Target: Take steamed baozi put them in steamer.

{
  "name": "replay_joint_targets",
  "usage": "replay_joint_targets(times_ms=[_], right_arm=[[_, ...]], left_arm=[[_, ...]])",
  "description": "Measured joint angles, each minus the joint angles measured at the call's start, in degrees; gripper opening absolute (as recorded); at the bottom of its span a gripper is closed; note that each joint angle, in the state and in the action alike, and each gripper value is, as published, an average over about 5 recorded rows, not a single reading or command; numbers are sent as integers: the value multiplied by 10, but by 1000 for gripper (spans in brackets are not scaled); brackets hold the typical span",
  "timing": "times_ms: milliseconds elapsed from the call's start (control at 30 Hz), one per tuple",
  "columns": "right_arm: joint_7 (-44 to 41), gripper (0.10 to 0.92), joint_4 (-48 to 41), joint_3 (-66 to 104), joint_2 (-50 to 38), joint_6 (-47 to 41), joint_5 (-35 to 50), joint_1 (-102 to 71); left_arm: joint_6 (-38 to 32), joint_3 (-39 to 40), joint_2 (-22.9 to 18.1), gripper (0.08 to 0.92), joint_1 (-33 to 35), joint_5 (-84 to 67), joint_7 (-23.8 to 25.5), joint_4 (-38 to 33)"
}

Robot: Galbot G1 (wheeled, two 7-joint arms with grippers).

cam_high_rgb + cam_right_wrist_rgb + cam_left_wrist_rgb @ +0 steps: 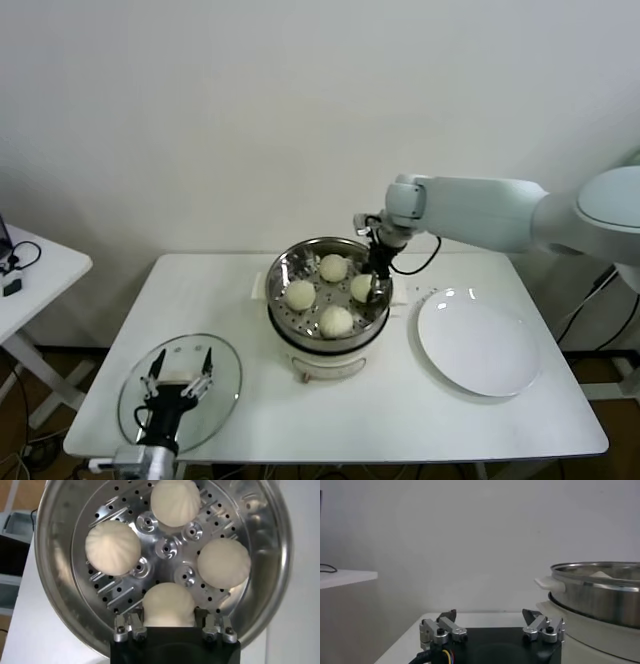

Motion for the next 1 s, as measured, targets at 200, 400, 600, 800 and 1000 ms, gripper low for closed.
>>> replay_joint_targets(times_ms=[200,400,600,800,1000], right_arm=[[6,664,-5,3,3,0,-2,-9],[6,775,-8,6,4,0,-2,-10],[-1,821,-3,7,-1,2,-2,-5],[-9,823,8,14,-12,6,1,9],[-12,823,25,25,-34,12,9,35]], left_arm=[[0,0,1,823,0,-2,0,1],[1,-1,2,823,-1,-3,0,0],[2,-1,2,823,-2,-4,0,-2],[2,-1,2,823,-1,-4,0,-2],[2,-1,2,823,-3,-4,-1,-3]])
